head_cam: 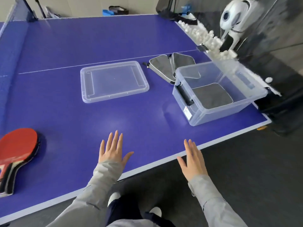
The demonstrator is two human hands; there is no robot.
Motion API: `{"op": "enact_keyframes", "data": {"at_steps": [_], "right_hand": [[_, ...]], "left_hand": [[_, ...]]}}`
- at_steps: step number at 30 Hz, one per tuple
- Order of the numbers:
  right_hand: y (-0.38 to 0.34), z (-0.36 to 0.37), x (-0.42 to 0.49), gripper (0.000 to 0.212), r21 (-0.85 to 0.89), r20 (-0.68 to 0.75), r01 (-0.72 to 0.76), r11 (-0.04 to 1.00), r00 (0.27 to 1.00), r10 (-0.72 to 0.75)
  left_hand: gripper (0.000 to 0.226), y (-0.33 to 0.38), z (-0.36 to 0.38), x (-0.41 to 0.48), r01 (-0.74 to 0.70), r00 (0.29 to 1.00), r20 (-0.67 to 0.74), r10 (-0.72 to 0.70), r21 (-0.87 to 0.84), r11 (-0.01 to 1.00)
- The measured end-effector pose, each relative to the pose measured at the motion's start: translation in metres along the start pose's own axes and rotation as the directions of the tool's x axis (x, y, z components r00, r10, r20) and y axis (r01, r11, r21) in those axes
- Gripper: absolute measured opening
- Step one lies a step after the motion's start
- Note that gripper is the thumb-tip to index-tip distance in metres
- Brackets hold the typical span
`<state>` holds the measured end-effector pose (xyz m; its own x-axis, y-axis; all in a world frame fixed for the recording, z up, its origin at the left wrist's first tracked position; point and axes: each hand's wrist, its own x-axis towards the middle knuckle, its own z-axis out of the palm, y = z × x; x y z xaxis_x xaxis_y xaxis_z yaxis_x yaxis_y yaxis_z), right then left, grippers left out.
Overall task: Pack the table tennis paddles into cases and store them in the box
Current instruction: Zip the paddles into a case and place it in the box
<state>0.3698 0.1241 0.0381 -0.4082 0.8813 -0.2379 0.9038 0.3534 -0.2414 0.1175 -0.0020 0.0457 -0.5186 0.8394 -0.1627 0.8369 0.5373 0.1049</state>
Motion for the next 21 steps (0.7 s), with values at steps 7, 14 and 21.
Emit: {"op": "enact_keyframes", "data": {"at_steps": [7, 14, 21], "right_hand": [[0.06, -0.059, 0.041, 0.071, 0.07, -0.118, -0.018, 0.997, 0.993, 0.026], [0.097, -0.115, 0.116, 0.067, 0.079, -0.26, 0.034, 0.996, 0.966, -0.012], [0.13, -0.173, 0.225, 0.064, -0.068, -0.277, 0.078, 0.995, 0.956, -0.094]], "left_hand": [[0.079, 0.087, -0.02, 0.046, -0.063, 0.998, -0.024, 0.064, 0.033, 0.997], [0.094, 0.155, -0.02, 0.116, -0.069, 0.996, -0.057, 0.066, -0.05, 0.996], [0.089, 0.226, -0.041, 0.225, -0.051, 0.995, -0.098, 0.034, -0.177, 0.983]]}}
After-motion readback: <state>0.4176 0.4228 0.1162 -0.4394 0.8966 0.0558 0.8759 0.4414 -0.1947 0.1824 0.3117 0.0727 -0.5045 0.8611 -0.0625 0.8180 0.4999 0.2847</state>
